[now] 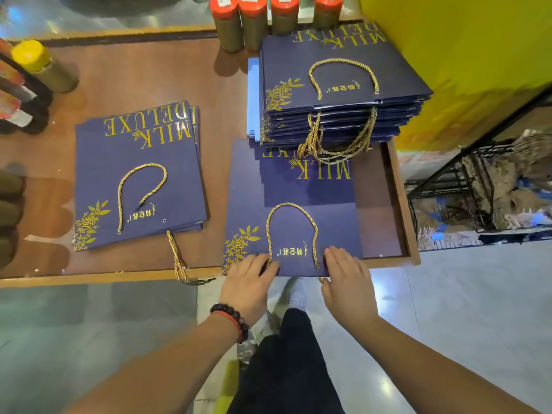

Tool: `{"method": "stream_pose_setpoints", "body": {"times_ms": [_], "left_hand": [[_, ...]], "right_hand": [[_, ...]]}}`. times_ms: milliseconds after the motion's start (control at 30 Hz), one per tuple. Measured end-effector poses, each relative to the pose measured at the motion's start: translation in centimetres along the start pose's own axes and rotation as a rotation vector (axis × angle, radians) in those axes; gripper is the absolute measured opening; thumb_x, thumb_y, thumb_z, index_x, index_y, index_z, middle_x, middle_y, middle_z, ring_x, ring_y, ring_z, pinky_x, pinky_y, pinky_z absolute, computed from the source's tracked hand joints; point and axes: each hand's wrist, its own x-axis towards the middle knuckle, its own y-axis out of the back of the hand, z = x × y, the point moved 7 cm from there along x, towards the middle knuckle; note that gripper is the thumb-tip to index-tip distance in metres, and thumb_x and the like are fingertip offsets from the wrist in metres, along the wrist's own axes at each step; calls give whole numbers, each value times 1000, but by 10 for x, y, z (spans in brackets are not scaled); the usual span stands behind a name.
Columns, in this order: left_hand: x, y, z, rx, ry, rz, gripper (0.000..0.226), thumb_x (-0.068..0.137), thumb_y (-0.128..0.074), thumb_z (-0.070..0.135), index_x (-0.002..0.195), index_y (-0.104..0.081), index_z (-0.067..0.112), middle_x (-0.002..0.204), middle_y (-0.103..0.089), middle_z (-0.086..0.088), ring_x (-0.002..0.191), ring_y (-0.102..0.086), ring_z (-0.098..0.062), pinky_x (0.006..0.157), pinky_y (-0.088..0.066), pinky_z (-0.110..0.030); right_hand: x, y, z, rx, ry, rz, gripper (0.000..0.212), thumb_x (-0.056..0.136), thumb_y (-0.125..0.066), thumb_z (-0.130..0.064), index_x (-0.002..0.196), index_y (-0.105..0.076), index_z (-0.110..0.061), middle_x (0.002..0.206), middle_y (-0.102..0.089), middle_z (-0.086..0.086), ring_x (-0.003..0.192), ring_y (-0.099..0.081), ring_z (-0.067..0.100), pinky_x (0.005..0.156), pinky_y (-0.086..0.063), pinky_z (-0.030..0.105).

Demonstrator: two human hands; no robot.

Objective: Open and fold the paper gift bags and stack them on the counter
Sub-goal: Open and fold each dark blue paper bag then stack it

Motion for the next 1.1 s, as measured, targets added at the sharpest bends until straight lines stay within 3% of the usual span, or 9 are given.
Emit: {"method": "stream_pose_setpoints", "body": {"times_ms": [133, 267, 333, 467, 533, 633, 733, 867, 1100], "left_hand": [[-10, -11, 19, -6, 23, -102, 83, 64, -67, 16, 143, -42, 13, 152, -32, -19, 139, -34, -36, 104, -40, -48], [-11, -23, 26, 19, 41, -231, 79, 91, -42, 24, 154, 5, 15, 159, 18, -7, 147, 16, -25, 120, -6, -41], [-12, -25, 19, 75, 20, -201, 80, 91, -44, 22, 154, 5, 17, 158, 19, -6, 147, 15, -26, 120, -4, -41], [-18, -30, 3, 146, -56, -133, 91, 82, -54, 15, 151, 6, 20, 156, 15, -2, 144, 11, -19, 116, -1, -40], [-21, -29, -4, 154, -59, -98, 96, 77, -60, 15, 152, 0, 22, 160, 3, -4, 144, 6, -18, 115, -3, -40], [-27, -33, -17, 133, -41, -195, 94, 85, -47, 10, 144, 23, 29, 151, 29, 2, 138, 27, -14, 117, 8, -37], [-33, -32, -27, 109, -8, -195, 98, 79, -43, 3, 141, 26, 35, 149, 32, 1, 143, 24, -18, 119, 5, -37], [-34, -33, -34, 121, -1, -241, 97, 81, -42, 3, 147, 19, 39, 147, 33, 5, 142, 24, -14, 118, 4, -35], [-41, -24, -54, 71, 105, -227, 87, 86, -45, 8, 150, 7, 37, 159, 15, -1, 147, 14, -23, 118, 1, -35]], "right_hand": [[-17, -5, -45, -20, 114, -32, 71, 74, -44, -21, 143, -40, -7, 149, -43, 11, 138, -41, 27, 111, -25, 48], [-21, -27, -78, -28, 130, -167, 72, 73, -50, -28, 142, -49, -7, 150, -44, 9, 138, -43, 23, 112, -22, 46], [-23, -37, -80, -43, 111, -225, 77, 71, -60, -29, 143, -47, -7, 151, -42, 9, 139, -42, 24, 112, -20, 46], [-29, -35, -66, -40, 142, -226, 72, 77, -31, -35, 142, -49, -8, 150, -43, 9, 138, -43, 24, 111, -22, 45], [-31, -32, -57, -84, 177, -210, 71, 77, -44, -33, 143, -47, -10, 152, -41, 7, 138, -42, 23, 112, -21, 45], [-36, -34, -42, -95, 208, -228, 89, 64, -72, -21, 147, -41, -12, 155, -36, 5, 141, -38, 22, 114, -18, 45], [-38, -31, -26, -116, 173, -232, 95, 61, -77, -19, 148, -38, -14, 156, -34, 2, 141, -38, 23, 118, -21, 44], [-43, -35, -9, -181, 129, -285, 92, 89, -55, -23, 151, 14, -23, 154, 25, -6, 146, 15, 15, 114, 13, 39], [-49, -30, 30, -172, -25, -339, 85, 95, -43, -23, 151, 20, -21, 155, 30, -4, 146, 23, 16, 115, 13, 38]]}}
